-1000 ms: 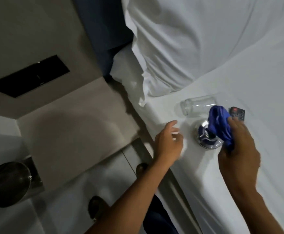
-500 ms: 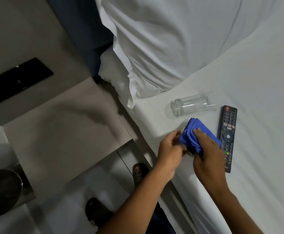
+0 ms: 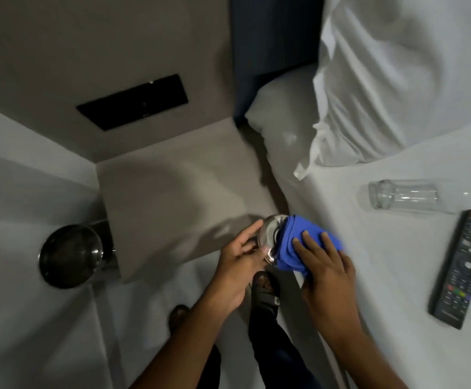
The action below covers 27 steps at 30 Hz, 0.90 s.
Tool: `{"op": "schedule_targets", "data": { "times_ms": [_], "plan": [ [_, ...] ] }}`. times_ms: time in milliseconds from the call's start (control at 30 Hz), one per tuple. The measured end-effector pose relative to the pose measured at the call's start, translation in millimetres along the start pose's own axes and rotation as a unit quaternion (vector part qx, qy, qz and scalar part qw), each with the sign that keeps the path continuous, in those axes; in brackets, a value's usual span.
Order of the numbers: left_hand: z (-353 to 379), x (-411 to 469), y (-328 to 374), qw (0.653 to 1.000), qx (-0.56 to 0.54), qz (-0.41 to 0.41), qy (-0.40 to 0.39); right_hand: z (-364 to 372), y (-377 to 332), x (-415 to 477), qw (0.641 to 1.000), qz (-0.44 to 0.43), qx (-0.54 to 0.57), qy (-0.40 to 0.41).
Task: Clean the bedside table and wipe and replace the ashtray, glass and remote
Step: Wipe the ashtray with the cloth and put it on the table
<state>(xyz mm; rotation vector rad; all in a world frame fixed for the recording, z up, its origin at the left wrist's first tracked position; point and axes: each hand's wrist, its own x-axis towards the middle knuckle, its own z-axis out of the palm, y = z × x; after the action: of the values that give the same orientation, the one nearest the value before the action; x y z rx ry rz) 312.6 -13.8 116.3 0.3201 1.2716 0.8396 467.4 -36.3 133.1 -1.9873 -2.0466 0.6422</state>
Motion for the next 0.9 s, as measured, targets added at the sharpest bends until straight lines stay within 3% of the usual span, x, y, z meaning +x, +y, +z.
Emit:
{"op": "schedule_targets", "data": {
  "times_ms": [133,333,533,667,800,900],
  "plan": [
    [-26.7,-6.9,4.1,1.0,0.022,0.007,0.001,24.6,-27.7,27.9,0.999,-0.012,0.023,-0.035],
    [-80.7,-13.0,22.4,0.994,-0.05,0.059,0.082,52.1,-92.2,24.5,0.982,-0.166,0.015,-0.083],
    [-142.1,-20.3,21.3,0.983,-0.106,0.053,0.14,70.6,-106.7,24.9,0.982,-0.153,-0.015,-0.113],
    [-152.8,-31.4,12.4,0.993,-0.068,0.045,0.086,83.0,-133.2,48.0,0.982,-0.104,-0.023,-0.153],
    [-173.8,-28.7,19.3,0.988,-0.085,0.062,0.112,106.6,-171.6,39.0,0.956,-0.209,-0.04,-0.2],
    [-212.3,-14.3,29.0,0.981,-0.08,0.069,0.163,122.1,-187.0,37.0,0.95,-0.212,-0.022,-0.231]
  ]
}}
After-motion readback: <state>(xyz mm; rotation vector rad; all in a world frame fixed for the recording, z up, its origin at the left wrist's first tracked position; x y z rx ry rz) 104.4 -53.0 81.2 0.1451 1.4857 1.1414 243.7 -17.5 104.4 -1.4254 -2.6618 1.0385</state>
